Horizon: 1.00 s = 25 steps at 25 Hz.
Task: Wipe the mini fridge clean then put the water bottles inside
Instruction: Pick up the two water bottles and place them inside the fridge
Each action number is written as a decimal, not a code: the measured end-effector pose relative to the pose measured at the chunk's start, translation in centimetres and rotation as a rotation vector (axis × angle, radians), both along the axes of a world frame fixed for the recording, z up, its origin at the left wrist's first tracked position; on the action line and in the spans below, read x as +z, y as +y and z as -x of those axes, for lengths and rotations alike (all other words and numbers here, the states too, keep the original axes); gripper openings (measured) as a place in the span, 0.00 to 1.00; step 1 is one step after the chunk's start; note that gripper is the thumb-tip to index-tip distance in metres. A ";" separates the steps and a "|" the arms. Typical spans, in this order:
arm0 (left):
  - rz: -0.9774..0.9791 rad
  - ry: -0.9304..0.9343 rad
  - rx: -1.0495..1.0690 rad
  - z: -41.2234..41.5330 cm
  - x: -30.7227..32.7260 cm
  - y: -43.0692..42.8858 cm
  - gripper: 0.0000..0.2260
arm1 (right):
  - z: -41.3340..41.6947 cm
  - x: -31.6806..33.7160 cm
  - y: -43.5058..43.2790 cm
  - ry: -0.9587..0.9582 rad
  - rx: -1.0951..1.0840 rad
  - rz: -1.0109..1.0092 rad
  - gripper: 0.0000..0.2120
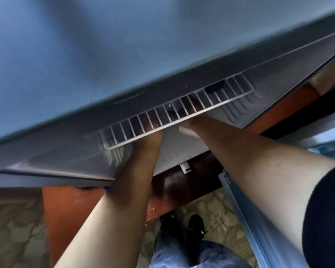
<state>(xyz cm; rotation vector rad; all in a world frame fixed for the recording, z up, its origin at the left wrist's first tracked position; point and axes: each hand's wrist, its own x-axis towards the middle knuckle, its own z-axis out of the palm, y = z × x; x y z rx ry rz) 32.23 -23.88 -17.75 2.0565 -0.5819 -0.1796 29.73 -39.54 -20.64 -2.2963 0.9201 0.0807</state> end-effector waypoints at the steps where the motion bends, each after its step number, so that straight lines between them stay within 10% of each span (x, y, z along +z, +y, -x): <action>1: 0.023 -0.022 0.039 -1.6 -0.9 -0.8 0.08 | -0.1 0.5 0.0 -0.015 -0.021 -0.020 0.25; 14: -0.065 -0.150 0.167 -1.5 -3.3 -0.4 0.13 | -0.1 1.8 1.4 -0.096 -0.075 -0.150 0.28; 18: -0.172 -0.706 0.232 -1.8 -2.9 -0.1 0.11 | 0.7 1.2 1.8 -0.066 0.003 -0.045 0.26; 22: -0.078 -0.489 0.121 -0.3 -0.5 0.9 0.17 | 3.2 1.4 2.7 -0.241 -0.210 -0.233 0.36; 25: -0.363 -0.364 0.106 0.7 -0.4 2.6 0.25 | 4.7 3.4 4.6 -0.165 -0.310 -0.228 0.44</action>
